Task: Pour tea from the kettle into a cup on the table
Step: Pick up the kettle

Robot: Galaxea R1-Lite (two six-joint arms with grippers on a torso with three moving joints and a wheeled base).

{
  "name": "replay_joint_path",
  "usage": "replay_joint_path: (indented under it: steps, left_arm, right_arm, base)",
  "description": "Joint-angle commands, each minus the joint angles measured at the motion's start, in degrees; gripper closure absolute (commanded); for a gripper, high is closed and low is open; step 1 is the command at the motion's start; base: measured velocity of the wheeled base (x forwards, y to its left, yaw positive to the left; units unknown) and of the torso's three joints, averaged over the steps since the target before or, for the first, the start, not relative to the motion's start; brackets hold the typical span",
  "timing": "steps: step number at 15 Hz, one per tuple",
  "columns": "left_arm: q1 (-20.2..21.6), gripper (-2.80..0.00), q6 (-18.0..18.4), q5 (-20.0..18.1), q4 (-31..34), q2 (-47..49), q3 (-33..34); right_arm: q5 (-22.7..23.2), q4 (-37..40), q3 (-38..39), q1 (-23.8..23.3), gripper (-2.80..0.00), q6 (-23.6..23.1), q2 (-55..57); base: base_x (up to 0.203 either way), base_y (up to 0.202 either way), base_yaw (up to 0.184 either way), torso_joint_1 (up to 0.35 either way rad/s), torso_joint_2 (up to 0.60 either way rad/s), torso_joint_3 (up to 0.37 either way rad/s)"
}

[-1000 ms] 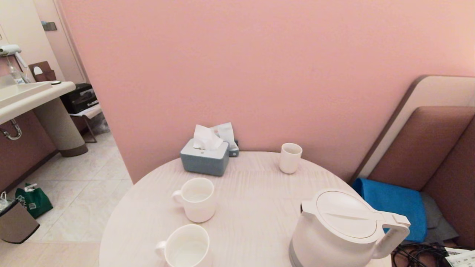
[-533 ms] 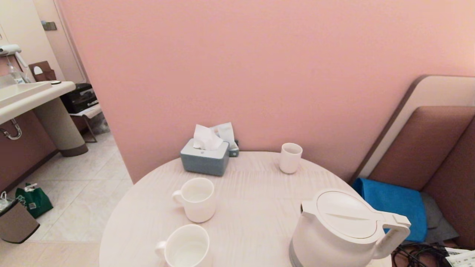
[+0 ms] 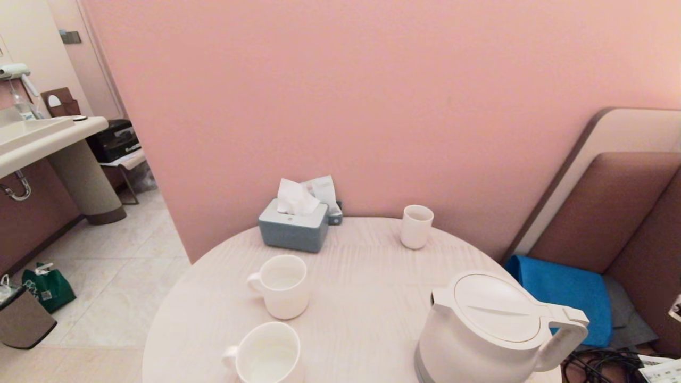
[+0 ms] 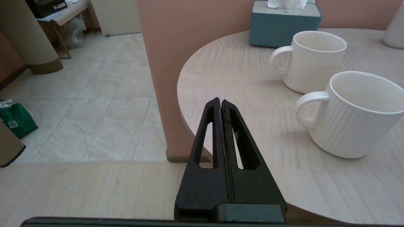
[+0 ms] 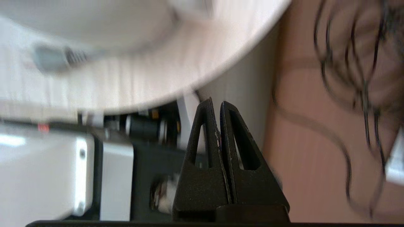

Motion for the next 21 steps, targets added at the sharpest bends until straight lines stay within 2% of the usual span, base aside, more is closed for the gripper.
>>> replay_joint_path:
  steps: [1,4,12,16,18,20,21]
  left_arm:
    - [0.01,0.0,-0.02,0.01,-0.01,0.06,0.0]
    - [0.01,0.0,-0.02,0.01,-0.01,0.06,0.0]
    - [0.01,0.0,-0.02,0.01,-0.01,-0.02,0.0]
    - [0.01,0.0,-0.02,0.01,-0.01,0.0,0.0]
    - [0.01,0.0,-0.02,0.01,-0.01,0.06,0.0]
    - [0.01,0.0,-0.02,0.01,-0.01,0.06,0.0]
    - [0.01,0.0,-0.02,0.01,-0.01,-0.02,0.0]
  right_arm:
    - [0.34,-3.18,2.16,0.13,0.0,0.08,0.02]
    - [0.57,-7.55,2.33,0.13,0.0,3.31,4.68]
    - [4.27,-8.74,0.82,0.48,0.0,3.59,9.35]
    - [4.31,-10.42,0.06,0.61,0.0,3.88,12.87]
    - [3.95,-11.73,-0.06,0.66,0.0,6.49,13.83]
    - [3.85,-11.78,0.03,0.66,0.0,6.49,13.94]
    - [3.85,-11.7,0.03,0.66,-2.8,6.49,13.94]
  base:
    - [0.0,0.0,0.0,0.0,0.0,0.0]
    - [0.0,0.0,0.0,0.0,0.0,0.0]
    - [0.0,0.0,0.0,0.0,0.0,0.0]
    - [0.0,0.0,0.0,0.0,0.0,0.0]
    - [0.0,0.0,0.0,0.0,0.0,0.0]
    - [0.0,0.0,0.0,0.0,0.0,0.0]
    - [0.0,0.0,0.0,0.0,0.0,0.0]
